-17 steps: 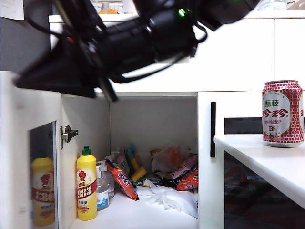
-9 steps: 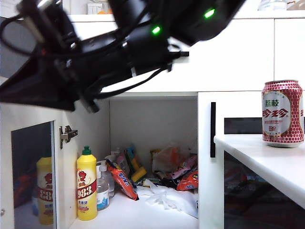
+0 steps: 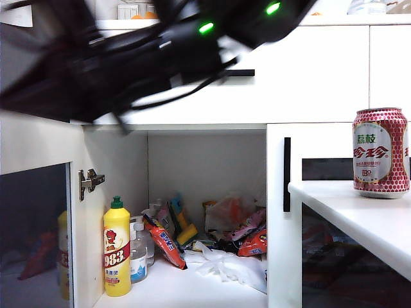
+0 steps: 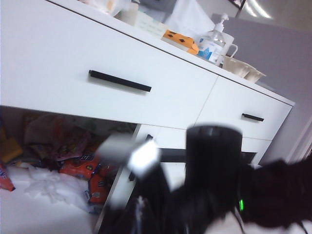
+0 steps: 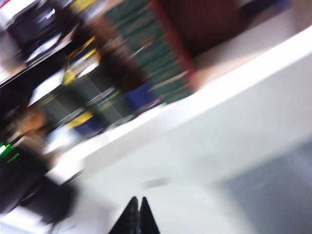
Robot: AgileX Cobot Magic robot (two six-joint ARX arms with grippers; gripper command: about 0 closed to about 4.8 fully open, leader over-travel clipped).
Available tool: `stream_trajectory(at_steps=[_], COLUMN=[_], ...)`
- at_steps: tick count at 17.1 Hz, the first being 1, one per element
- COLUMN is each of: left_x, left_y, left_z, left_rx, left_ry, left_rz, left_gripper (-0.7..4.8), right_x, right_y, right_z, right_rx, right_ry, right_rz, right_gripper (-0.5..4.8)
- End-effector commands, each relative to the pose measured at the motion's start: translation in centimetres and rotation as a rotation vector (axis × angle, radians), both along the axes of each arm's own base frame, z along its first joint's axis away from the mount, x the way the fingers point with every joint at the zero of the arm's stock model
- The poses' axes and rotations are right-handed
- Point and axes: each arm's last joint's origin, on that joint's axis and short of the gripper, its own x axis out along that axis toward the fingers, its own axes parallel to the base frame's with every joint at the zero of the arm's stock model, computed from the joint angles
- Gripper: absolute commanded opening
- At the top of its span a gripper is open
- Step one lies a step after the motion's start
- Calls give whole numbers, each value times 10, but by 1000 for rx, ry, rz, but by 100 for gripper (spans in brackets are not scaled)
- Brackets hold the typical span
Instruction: Open the left door of the white cabinet, pick up a can of beverage from the table on the right, place it inside the cabinet, and finally close the cabinet door.
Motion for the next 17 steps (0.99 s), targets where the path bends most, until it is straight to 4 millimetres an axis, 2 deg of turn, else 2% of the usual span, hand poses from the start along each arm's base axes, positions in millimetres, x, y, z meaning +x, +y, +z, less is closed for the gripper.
stream_trajectory(at_steps=[1, 2, 3, 4, 5, 6, 7, 8, 9, 10, 11, 12, 13, 16, 17], left_x=[-2, -3, -4, -2, 0, 5, 9, 13, 22, 29, 40, 48, 53, 72, 77], left_y=[0, 0, -1, -3, -7, -12, -18, -24, -36, -44, -58, -68, -75, -102, -109], left_z=[6, 10, 10, 8, 4, 1, 0, 1, 5, 7, 6, 3, 1, -7, -8], left_rx=[-37, -57, -58, -45, -24, 9, 23, 19, 2, -9, -13, -13, -14, -38, -38], left_ry=[-41, -74, -87, -75, -56, -25, 2, 8, -18, -37, -50, -55, -61, -56, -40], left_rz=[-36, -81, -114, -122, -137, -140, -162, -189, -217, -235, -251, -268, -284, -396, -423], left_gripper=[-5, -5, -5, 4, 97, 263, 383, 414, 414, 414, 453, 479, 479, 479, 479], right_x=[32, 40, 42, 37, 26, 9, -15, -39, -73, -98, -129, -143, -154, -171, -172], right_y=[-45, -72, -94, -123, -151, -178, -204, -225, -248, -263, -279, -287, -292, -300, -300], right_z=[37, 60, 80, 109, 135, 158, 176, 189, 200, 203, 196, 186, 175, 127, 116], right_rx=[38, 43, 46, 51, 36, -9, -73, -135, -195, -209, -203, -187, -148, -61, -62], right_ry=[-69, -123, -196, -290, -376, -453, -520, -575, -620, -631, -607, -571, -539, -481, -470], right_rz=[-146, -226, -292, -391, -499, -628, -760, -877, -1008, -1078, -1158, -1201, -1227, -1255, -1249], right_gripper=[-6, -6, -6, -6, -6, -6, -6, -6, -6, -6, -6, -3, 37, 346, 380])
